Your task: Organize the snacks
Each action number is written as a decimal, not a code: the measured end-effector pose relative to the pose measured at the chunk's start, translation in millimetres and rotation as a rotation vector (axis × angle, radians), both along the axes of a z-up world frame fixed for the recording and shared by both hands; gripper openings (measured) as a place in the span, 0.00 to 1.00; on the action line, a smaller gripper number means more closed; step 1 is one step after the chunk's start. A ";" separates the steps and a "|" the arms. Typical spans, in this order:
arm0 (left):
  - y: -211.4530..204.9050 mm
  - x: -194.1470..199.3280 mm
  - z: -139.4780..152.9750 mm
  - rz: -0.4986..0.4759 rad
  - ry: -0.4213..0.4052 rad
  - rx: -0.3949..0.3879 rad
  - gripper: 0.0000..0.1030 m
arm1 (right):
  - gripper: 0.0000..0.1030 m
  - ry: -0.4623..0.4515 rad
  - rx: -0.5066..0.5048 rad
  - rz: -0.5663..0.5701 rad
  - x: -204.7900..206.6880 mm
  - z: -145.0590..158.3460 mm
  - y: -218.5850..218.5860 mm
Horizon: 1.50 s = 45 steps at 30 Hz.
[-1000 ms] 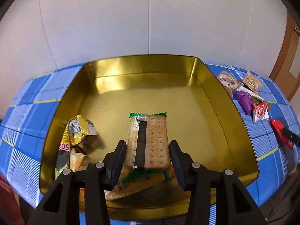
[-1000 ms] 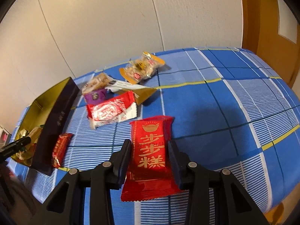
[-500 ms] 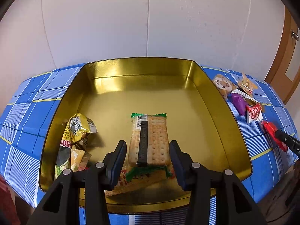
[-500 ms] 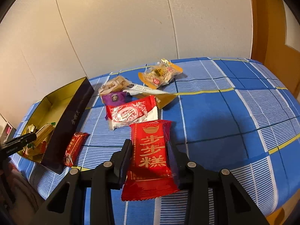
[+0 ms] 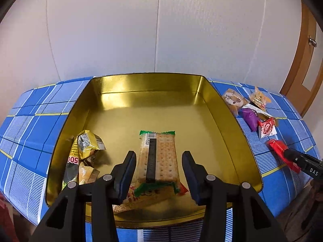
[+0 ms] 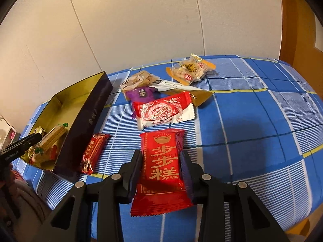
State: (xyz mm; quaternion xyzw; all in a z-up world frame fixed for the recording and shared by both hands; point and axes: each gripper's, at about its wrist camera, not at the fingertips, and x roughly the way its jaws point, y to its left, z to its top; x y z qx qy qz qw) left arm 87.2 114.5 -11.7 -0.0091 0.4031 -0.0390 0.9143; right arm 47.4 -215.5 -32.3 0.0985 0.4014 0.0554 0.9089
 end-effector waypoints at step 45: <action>30.9 -1.0 4.4 0.108 -0.012 -0.065 0.46 | 0.39 -0.037 -0.051 0.288 47.3 14.5 187.0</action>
